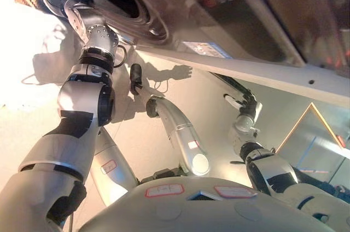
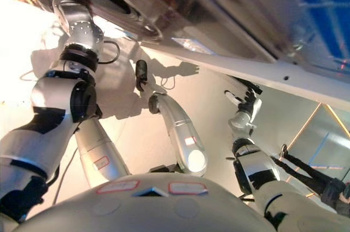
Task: Put the clothes in the basket into the washing machine.
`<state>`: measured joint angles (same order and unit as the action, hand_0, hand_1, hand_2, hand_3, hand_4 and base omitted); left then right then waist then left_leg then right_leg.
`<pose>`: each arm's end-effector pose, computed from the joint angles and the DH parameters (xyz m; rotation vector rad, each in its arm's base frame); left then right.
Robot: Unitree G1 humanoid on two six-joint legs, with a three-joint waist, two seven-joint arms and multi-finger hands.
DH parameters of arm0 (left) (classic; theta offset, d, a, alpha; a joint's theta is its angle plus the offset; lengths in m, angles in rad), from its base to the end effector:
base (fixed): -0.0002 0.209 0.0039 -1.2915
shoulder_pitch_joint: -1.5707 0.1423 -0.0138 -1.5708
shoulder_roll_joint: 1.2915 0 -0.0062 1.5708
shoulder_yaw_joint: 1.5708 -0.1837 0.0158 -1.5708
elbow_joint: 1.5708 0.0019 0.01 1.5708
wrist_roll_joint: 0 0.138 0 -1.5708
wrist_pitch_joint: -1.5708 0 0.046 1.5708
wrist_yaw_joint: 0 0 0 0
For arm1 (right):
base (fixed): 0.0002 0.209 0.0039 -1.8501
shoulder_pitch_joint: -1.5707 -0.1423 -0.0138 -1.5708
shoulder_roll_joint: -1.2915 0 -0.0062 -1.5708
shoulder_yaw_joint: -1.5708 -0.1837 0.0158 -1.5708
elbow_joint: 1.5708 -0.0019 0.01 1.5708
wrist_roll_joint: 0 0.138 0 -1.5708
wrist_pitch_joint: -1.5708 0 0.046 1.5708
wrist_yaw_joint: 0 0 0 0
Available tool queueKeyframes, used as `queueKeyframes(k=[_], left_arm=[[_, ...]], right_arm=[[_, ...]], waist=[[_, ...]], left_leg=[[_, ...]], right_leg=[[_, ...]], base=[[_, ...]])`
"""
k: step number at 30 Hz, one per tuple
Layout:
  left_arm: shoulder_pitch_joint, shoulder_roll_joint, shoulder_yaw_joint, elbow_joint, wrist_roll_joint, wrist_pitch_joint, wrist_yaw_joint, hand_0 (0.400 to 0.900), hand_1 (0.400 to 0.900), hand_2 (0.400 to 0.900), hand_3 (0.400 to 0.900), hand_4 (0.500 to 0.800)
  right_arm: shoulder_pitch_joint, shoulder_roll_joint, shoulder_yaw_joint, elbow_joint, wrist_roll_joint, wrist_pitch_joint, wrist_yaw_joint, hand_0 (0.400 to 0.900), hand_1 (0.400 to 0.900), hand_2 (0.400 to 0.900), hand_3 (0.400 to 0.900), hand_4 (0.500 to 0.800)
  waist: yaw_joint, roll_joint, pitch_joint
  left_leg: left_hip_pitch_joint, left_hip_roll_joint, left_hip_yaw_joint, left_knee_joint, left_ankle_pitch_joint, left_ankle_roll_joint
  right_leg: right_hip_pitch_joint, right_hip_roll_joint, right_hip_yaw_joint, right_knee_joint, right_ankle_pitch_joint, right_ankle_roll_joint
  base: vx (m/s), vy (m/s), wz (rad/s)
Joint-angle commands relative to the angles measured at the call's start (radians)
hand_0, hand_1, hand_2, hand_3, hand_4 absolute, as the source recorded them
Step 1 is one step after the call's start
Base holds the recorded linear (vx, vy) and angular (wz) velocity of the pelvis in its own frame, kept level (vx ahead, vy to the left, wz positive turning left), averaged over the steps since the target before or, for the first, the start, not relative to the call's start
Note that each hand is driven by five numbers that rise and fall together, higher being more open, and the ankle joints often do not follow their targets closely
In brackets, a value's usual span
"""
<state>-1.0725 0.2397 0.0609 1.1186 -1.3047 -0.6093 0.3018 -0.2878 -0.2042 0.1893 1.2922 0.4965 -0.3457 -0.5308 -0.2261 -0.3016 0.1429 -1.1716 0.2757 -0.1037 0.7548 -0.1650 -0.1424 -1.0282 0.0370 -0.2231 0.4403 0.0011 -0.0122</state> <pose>0.3606 0.1869 0.1649 -1.1290 -0.3464 0.6283 0.1758 -0.2056 -0.0805 -0.0992 0.6602 -0.7188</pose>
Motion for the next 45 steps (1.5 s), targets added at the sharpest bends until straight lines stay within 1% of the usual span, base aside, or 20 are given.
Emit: queueKeyframes(k=[1, 5, 7, 9, 13, 14, 16, 17, 18, 19, 21, 22, 26, 31, 32, 34, 38, 42, 44, 45], left_arm=[[-0.013, 0.021, -0.086, -0.047, -0.009, 0.013, -0.136, 0.400, 0.400, 0.400, 0.400, 0.500], [0.016, 0.035, -0.100, -0.066, -0.041, 0.066, -0.252, 0.400, 0.400, 0.400, 0.400, 0.500], [0.028, 0.047, -0.123, -0.086, -0.037, 0.102, -0.316, 0.400, 0.400, 0.400, 0.400, 0.500], [0.028, 0.049, -0.132, -0.107, -0.065, 0.118, -0.367, 0.400, 0.400, 0.400, 0.400, 0.500], [0.019, 0.041, -0.165, -0.138, -0.075, 0.147, -0.439, 0.400, 0.400, 0.400, 0.400, 0.500], [0.020, 0.042, -0.166, -0.139, -0.076, 0.147, -0.441, 0.400, 0.400, 0.400, 0.400, 0.500], [0.006, 0.030, -0.213, -0.173, -0.045, 0.146, -0.468, 0.400, 0.400, 0.400, 0.400, 0.500], [0.004, 0.024, -0.231, -0.180, -0.028, 0.147, -0.471, 0.400, 0.400, 0.400, 0.400, 0.500], [0.004, 0.023, -0.232, -0.183, -0.025, 0.146, -0.467, 0.400, 0.400, 0.400, 0.400, 0.500], [-0.003, 0.021, -0.262, -0.196, -0.004, 0.142, -0.483, 0.400, 0.400, 0.400, 0.400, 0.500], [0.002, 0.013, -0.280, -0.198, 0.013, 0.149, -0.492, 0.400, 0.400, 0.400, 0.400, 0.500], [0.000, 0.005, -0.300, -0.216, 0.020, 0.140, -0.505, 0.400, 0.400, 0.400, 0.400, 0.500], [-0.009, -0.006, -0.356, -0.277, 0.056, 0.121, -0.517, 0.400, 0.400, 0.400, 0.400, 0.500], [-0.029, -0.040, -0.413, -0.311, 0.104, 0.100, -0.507, 0.400, 0.400, 0.400, 0.400, 0.500], [-0.029, -0.040, -0.414, -0.313, 0.106, 0.100, -0.504, 0.400, 0.400, 0.400, 0.400, 0.500], [-0.046, -0.049, -0.447, -0.333, 0.132, 0.088, -0.500, 0.400, 0.400, 0.400, 0.400, 0.500], [-0.062, -0.042, -0.482, -0.358, 0.171, 0.082, -0.497, 0.400, 0.400, 0.400, 0.400, 0.500], [-0.071, -0.035, -0.482, -0.349, 0.185, 0.071, -0.482, 0.400, 0.400, 0.400, 0.400, 0.500], [-0.070, -0.032, -0.455, -0.295, 0.167, 0.069, -0.469, 0.400, 0.400, 0.400, 0.400, 0.500], [-0.072, -0.032, -0.454, -0.292, 0.164, 0.069, -0.472, 0.400, 0.400, 0.400, 0.400, 0.500]], right_arm=[[0.008, -0.130, -0.058, 0.074, 0.102, -0.038, -0.007, 0.900, 0.900, 0.900, 0.900, 0.800], [0.004, -0.195, -0.107, 0.124, 0.168, -0.027, 0.055, 0.900, 0.900, 0.900, 0.900, 0.800], [0.005, -0.236, -0.124, 0.141, 0.179, -0.019, 0.081, 0.900, 0.900, 0.900, 0.900, 0.800], [0.007, -0.273, -0.139, 0.160, 0.201, -0.006, 0.106, 0.900, 0.900, 0.900, 0.900, 0.800], [-0.015, -0.299, -0.134, 0.170, 0.205, 0.006, 0.142, 0.900, 0.900, 0.900, 0.900, 0.800], [-0.016, -0.299, -0.134, 0.172, 0.205, 0.006, 0.143, 0.900, 0.900, 0.900, 0.900, 0.800], [-0.027, -0.318, -0.131, 0.177, 0.212, 0.016, 0.160, 0.900, 0.900, 0.900, 0.900, 0.800], [-0.026, -0.323, -0.131, 0.177, 0.215, 0.016, 0.166, 0.900, 0.900, 0.900, 0.900, 0.800], [-0.026, -0.323, -0.132, 0.178, 0.216, 0.016, 0.168, 0.900, 0.900, 0.900, 0.900, 0.800], [-0.013, -0.341, -0.141, 0.182, 0.219, 0.019, 0.178, 0.900, 0.900, 0.900, 0.900, 0.800], [-0.007, -0.347, -0.148, 0.182, 0.221, 0.021, 0.187, 0.900, 0.900, 0.900, 0.900, 0.800], [-0.003, -0.347, -0.150, 0.187, 0.214, 0.020, 0.187, 0.900, 0.900, 0.900, 0.900, 0.800], [-0.016, -0.344, -0.143, 0.180, 0.198, 0.014, 0.178, 0.900, 0.900, 0.900, 0.900, 0.800], [-0.036, -0.320, -0.128, 0.174, 0.184, 0.005, 0.168, 0.900, 0.900, 0.900, 0.900, 0.800], [-0.035, -0.319, -0.128, 0.173, 0.183, 0.005, 0.167, 0.900, 0.900, 0.900, 0.900, 0.800], [-0.055, -0.305, -0.112, 0.167, 0.179, 0.001, 0.165, 0.900, 0.900, 0.900, 0.900, 0.800], [-0.071, -0.277, -0.093, 0.158, 0.176, -0.002, 0.161, 0.900, 0.900, 0.900, 0.900, 0.800], [-0.074, -0.268, -0.087, 0.160, 0.185, -0.005, 0.163, 0.900, 0.900, 0.900, 0.900, 0.800], [-0.072, -0.245, -0.084, 0.158, 0.181, -0.015, 0.160, 0.900, 0.900, 0.900, 0.900, 0.800], [-0.072, -0.245, -0.083, 0.158, 0.181, -0.016, 0.159, 0.900, 0.900, 0.900, 0.900, 0.800]], waist=[[-0.041, -0.002, -0.062], [-0.040, -0.015, -0.086], [-0.044, -0.013, -0.091], [-0.049, -0.016, -0.091], [-0.056, -0.017, -0.087], [-0.056, -0.016, -0.087], [-0.064, -0.024, -0.078], [-0.067, -0.025, -0.073], [-0.065, -0.026, -0.073], [-0.073, -0.026, -0.066], [-0.077, -0.026, -0.065], [-0.082, -0.023, -0.063], [-0.086, -0.009, -0.065], [-0.088, 0.011, -0.061], [-0.087, 0.010, -0.061], [-0.087, 0.017, -0.062], [-0.089, 0.016, -0.060], [-0.089, 0.013, -0.057], [-0.090, 0.010, -0.059], [-0.091, 0.010, -0.059]], left_leg=[[-0.112, 0.021, -0.064, 0.089, -0.013, 0.000], [-0.188, 0.012, -0.108, 0.163, -0.041, 0.008], [-0.206, 0.003, -0.116, 0.186, -0.051, 0.014], [-0.218, 0.000, -0.120, 0.206, -0.064, 0.019], [-0.232, -0.007, -0.128, 0.230, -0.084, 0.029], [-0.233, -0.006, -0.129, 0.231, -0.085, 0.030], [-0.241, -0.013, -0.132, 0.238, -0.091, 0.037], [-0.241, -0.014, -0.131, 0.240, -0.092, 0.040], [-0.241, -0.014, -0.130, 0.240, -0.092, 0.040], [-0.241, -0.018, -0.129, 0.239, -0.091, 0.042], [-0.240, -0.021, -0.126, 0.240, -0.093, 0.044], [-0.242, -0.024, -0.123, 0.245, -0.095, 0.046], [-0.242, -0.020, -0.113, 0.240, -0.098, 0.051], [-0.235, -0.024, -0.092, 0.232, -0.096, 0.055], [-0.235, -0.024, -0.092, 0.232, -0.096, 0.055], [-0.234, -0.023, -0.088, 0.231, -0.095, 0.057], [-0.234, -0.016, -0.085, 0.244, -0.100, 0.061], [-0.234, -0.007, -0.084, 0.258, -0.106, 0.063], [-0.238, -0.002, -0.089, 0.269, -0.110, 0.065], [-0.239, -0.001, -0.090, 0.270, -0.111, 0.065]], right_leg=[[-0.106, -0.044, -0.062, 0.180, -0.037, 0.065], [-0.159, -0.052, -0.108, 0.261, -0.077, 0.060], [-0.174, -0.054, -0.118, 0.289, -0.090, 0.054], [-0.182, -0.052, -0.122, 0.302, -0.101, 0.054], [-0.185, -0.042, -0.118, 0.299, -0.101, 0.052], [-0.185, -0.042, -0.119, 0.299, -0.101, 0.052], [-0.183, -0.036, -0.117, 0.285, -0.095, 0.055], [-0.183, -0.035, -0.116, 0.284, -0.093, 0.055], [-0.183, -0.035, -0.116, 0.284, -0.093, 0.056], [-0.186, -0.035, -0.114, 0.281, -0.092, 0.055], [-0.187, -0.034, -0.112, 0.279, -0.091, 0.055], [-0.190, -0.032, -0.107, 0.277, -0.088, 0.054], [-0.193, -0.027, -0.094, 0.264, -0.078, 0.053], [-0.196, -0.027, -0.077, 0.250, -0.067, 0.049], [-0.196, -0.027, -0.076, 0.250, -0.066, 0.049], [-0.194, -0.027, -0.072, 0.246, -0.062, 0.049], [-0.190, -0.019, -0.063, 0.246, -0.056, 0.048], [-0.193, -0.013, -0.058, 0.256, -0.059, 0.047], [-0.197, -0.009, -0.057, 0.262, -0.062, 0.045], [-0.198, -0.008, -0.057, 0.263, -0.063, 0.045]], base=[[0.00, -0.056, 0.08], [0.02, -0.059, 0.05], [0.02, 0.005, 0.05], [0.00, 0.030, 0.03], [0.00, 0.025, -0.07], [0.00, 0.027, -0.09], [0.00, 0.042, -0.06], [0.00, 0.043, -0.02], [-0.01, 0.053, -0.01], [-0.01, 0.033, 0.00], [-0.01, 0.047, -0.01], [-0.02, 0.066, -0.06], [-0.04, 0.077, -0.12], [-0.03, 0.044, -0.03], [-0.03, 0.023, -0.03], [-0.03, 0.024, -0.09], [-0.03, 0.020, -0.15], [-0.01, 0.000, -0.11], [0.00, -0.017, -0.08], [0.01, -0.027, -0.15]])
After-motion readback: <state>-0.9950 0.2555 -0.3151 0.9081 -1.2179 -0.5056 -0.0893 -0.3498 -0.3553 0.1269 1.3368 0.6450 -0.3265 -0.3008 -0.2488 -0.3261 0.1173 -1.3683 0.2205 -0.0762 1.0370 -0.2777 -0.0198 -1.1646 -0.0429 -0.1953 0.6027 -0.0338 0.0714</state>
